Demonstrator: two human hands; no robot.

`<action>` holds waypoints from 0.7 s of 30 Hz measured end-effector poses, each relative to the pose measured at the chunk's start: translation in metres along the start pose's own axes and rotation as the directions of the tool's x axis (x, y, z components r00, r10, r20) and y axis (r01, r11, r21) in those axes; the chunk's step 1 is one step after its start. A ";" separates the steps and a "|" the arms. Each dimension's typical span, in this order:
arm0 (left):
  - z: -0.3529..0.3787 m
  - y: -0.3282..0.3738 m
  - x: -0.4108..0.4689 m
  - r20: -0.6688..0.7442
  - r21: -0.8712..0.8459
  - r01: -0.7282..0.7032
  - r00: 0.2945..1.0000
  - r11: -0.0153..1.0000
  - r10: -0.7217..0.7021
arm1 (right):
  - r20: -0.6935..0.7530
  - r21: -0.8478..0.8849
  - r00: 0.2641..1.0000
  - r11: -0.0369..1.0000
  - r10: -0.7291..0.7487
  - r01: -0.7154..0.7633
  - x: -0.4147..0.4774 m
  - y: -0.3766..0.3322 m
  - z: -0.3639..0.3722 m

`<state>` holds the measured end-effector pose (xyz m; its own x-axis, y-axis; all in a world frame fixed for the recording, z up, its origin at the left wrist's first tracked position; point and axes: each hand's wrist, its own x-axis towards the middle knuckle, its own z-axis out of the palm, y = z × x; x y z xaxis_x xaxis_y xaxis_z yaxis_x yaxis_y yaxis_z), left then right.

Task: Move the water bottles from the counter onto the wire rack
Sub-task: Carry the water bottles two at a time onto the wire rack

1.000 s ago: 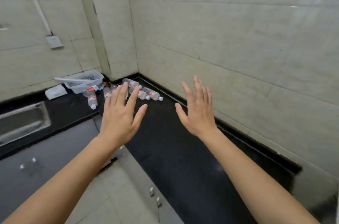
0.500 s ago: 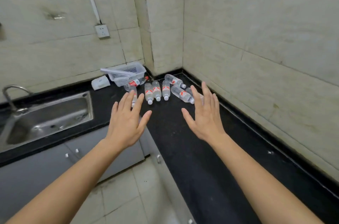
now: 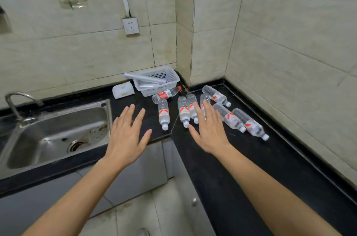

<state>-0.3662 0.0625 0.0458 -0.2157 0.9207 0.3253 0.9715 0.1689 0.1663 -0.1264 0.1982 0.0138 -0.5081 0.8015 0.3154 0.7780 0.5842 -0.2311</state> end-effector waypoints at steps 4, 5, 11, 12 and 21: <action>0.038 -0.056 0.059 0.063 -0.051 -0.064 0.996 0.997 0.067 | 0.035 -0.020 0.998 0.998 0.058 -0.057 0.062 -0.016 0.033; 0.046 -0.067 0.077 0.081 -0.064 -0.088 0.992 0.994 0.093 | 0.035 -0.026 0.996 0.996 0.083 -0.082 0.077 -0.020 0.038; 0.087 -0.101 0.182 0.186 -0.060 -0.243 0.950 0.968 0.250 | 0.095 -0.032 0.959 0.963 0.268 -0.266 0.140 -0.017 0.072; 0.097 -0.102 0.194 0.219 -0.072 -0.250 0.941 0.966 0.260 | 0.115 -0.029 0.949 0.956 0.293 -0.291 0.145 -0.014 0.078; 0.215 -0.085 0.255 0.585 -0.011 -0.395 0.743 0.919 0.326 | 0.454 0.010 0.766 0.857 0.455 -0.515 0.178 0.051 0.172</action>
<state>-0.4824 0.3586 -0.0859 0.2137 0.9447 -0.2487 0.9767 -0.2119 0.0345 -0.2403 0.3926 -0.1003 -0.2027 0.9380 -0.2812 0.9247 0.0889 -0.3702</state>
